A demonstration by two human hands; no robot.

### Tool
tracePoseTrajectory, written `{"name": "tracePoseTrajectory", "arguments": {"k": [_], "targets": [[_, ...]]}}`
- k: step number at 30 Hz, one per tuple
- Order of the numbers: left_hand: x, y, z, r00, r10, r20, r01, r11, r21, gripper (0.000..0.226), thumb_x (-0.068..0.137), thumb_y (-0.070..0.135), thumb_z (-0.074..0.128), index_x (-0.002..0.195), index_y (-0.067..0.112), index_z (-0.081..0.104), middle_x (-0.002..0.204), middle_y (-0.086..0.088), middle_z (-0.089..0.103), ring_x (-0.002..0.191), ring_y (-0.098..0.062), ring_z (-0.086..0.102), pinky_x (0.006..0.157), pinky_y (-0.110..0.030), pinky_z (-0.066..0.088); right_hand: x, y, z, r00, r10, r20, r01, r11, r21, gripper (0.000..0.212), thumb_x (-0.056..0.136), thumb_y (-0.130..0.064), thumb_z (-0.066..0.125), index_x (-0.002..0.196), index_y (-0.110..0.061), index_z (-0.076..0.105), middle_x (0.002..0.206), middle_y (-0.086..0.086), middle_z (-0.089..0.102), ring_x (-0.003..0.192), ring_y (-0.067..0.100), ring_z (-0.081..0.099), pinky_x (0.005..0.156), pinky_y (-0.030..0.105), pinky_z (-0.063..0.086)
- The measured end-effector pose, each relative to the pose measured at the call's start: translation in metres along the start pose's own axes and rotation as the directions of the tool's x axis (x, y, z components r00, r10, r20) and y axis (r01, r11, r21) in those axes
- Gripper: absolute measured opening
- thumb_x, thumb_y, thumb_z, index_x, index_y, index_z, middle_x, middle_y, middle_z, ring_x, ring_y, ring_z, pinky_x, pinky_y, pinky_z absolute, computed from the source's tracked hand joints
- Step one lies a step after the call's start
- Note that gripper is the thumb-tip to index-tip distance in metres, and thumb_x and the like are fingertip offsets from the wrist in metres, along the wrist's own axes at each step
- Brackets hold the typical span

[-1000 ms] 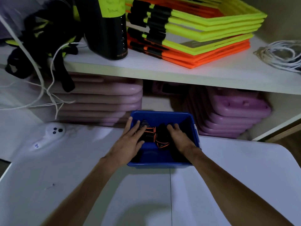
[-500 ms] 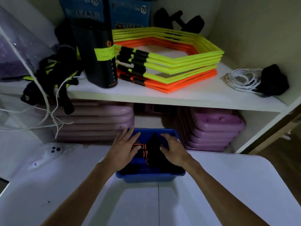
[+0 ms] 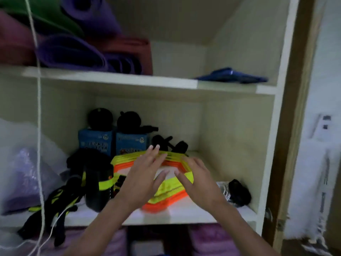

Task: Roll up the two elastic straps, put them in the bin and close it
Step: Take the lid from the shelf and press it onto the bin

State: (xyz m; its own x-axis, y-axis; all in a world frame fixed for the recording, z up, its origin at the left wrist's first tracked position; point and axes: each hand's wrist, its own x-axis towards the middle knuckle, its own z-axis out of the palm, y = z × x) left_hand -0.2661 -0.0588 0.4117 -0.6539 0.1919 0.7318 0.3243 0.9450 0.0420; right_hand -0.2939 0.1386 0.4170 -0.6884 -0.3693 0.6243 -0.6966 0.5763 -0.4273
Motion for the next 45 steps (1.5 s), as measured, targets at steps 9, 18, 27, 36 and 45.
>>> {"name": "tracePoseTrajectory", "arguments": {"k": [9,18,27,36,45], "targets": [[0.159,0.021,-0.135,0.946,0.147,-0.290,-0.137,0.989,0.057,0.063,0.091,0.057,0.026,0.142,0.024,0.042,0.152,-0.006,0.037,0.143,-0.020,0.030,0.113,-0.039,0.030,0.121,-0.095,-0.152,0.827,-0.250,-0.503,0.026,0.912,-0.410,0.032,0.095,-0.040,0.054,0.120,-0.021,0.061,0.114,0.004,0.057,0.108,0.026,0.051,0.093,0.040,0.046],[0.264,0.030,-0.131,0.983,0.101,-0.153,-0.078,0.986,0.150,0.052,0.099,0.046,0.035,0.145,0.023,0.035,0.156,-0.006,0.028,0.145,-0.020,0.023,0.112,-0.039,0.027,0.194,-0.039,-0.202,0.957,0.083,-0.277,-0.225,0.817,-0.531,0.044,0.100,-0.050,0.031,0.119,-0.024,0.061,0.117,0.009,0.061,0.115,0.030,0.054,0.092,0.042,0.043],[0.329,0.065,-0.070,0.997,0.081,-0.013,-0.081,0.995,-0.061,0.070,0.094,0.052,0.044,0.148,0.013,0.025,0.153,-0.012,0.031,0.142,-0.026,0.028,0.115,-0.042,0.027,0.173,0.044,-0.215,0.958,-0.005,-0.288,-0.088,0.947,-0.309,0.016,0.096,-0.033,0.058,0.100,-0.019,0.052,0.107,-0.003,0.048,0.087,0.011,0.052,0.076,0.025,0.041],[0.313,0.093,-0.015,0.943,0.101,-0.317,0.010,0.944,0.330,0.039,0.098,0.031,0.041,0.132,0.012,0.043,0.145,-0.014,0.039,0.134,-0.031,0.033,0.107,-0.041,0.027,0.180,0.084,-0.192,0.800,-0.010,-0.599,-0.117,0.978,-0.172,0.044,0.095,-0.017,0.060,0.136,-0.021,0.044,0.135,0.006,0.041,0.116,0.019,0.045,0.097,0.030,0.040],[0.126,0.053,0.052,0.941,0.048,-0.334,0.039,0.968,0.249,0.051,0.095,0.011,0.047,0.144,0.004,0.035,0.154,-0.021,0.026,0.145,-0.035,0.021,0.118,-0.043,0.012,0.064,0.085,-0.060,0.897,-0.057,-0.439,-0.084,0.952,-0.295,0.048,0.102,-0.015,0.046,0.149,-0.018,0.038,0.160,0.005,0.028,0.151,0.020,0.016,0.122,0.040,0.011]]}}
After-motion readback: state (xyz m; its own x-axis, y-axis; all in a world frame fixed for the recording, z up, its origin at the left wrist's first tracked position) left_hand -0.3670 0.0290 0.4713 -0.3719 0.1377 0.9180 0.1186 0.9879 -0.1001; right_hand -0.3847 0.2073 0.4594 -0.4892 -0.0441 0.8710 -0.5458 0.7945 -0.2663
